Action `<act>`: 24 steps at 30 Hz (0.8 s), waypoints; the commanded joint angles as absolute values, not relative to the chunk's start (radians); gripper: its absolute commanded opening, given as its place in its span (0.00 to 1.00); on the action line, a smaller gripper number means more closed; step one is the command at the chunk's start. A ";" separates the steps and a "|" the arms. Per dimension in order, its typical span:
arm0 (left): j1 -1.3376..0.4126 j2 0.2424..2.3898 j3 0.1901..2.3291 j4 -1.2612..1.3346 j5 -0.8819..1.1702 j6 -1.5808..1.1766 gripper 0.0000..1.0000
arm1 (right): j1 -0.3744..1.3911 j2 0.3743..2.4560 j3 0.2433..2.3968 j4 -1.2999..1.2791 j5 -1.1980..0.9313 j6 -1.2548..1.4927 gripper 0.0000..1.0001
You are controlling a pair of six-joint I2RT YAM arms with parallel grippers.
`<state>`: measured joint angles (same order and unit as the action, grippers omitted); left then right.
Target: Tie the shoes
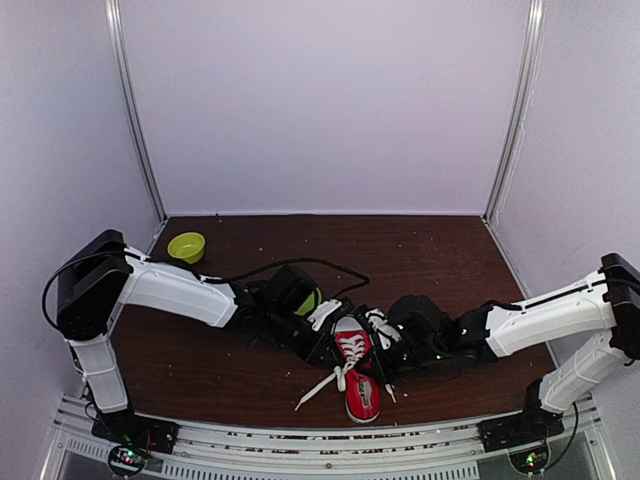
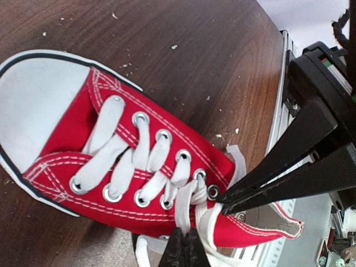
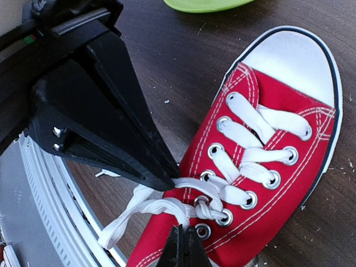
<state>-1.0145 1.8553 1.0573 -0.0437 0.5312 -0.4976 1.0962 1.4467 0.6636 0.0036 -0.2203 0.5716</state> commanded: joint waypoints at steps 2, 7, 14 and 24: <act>-1.015 1.796 1.039 0.014 0.478 -0.511 0.00 | 1.108 1.440 0.674 -0.046 -0.179 0.567 0.00; -1.015 1.787 1.035 0.038 0.494 -0.520 0.00 | 1.108 1.445 0.668 -0.061 -0.165 0.568 0.00; -1.016 1.800 1.015 0.084 0.570 -0.530 0.00 | 1.108 1.458 0.693 -0.051 -0.142 0.581 0.00; -1.017 1.816 0.997 0.119 0.629 -0.533 0.00 | 1.110 1.507 0.705 0.017 -0.143 0.608 0.00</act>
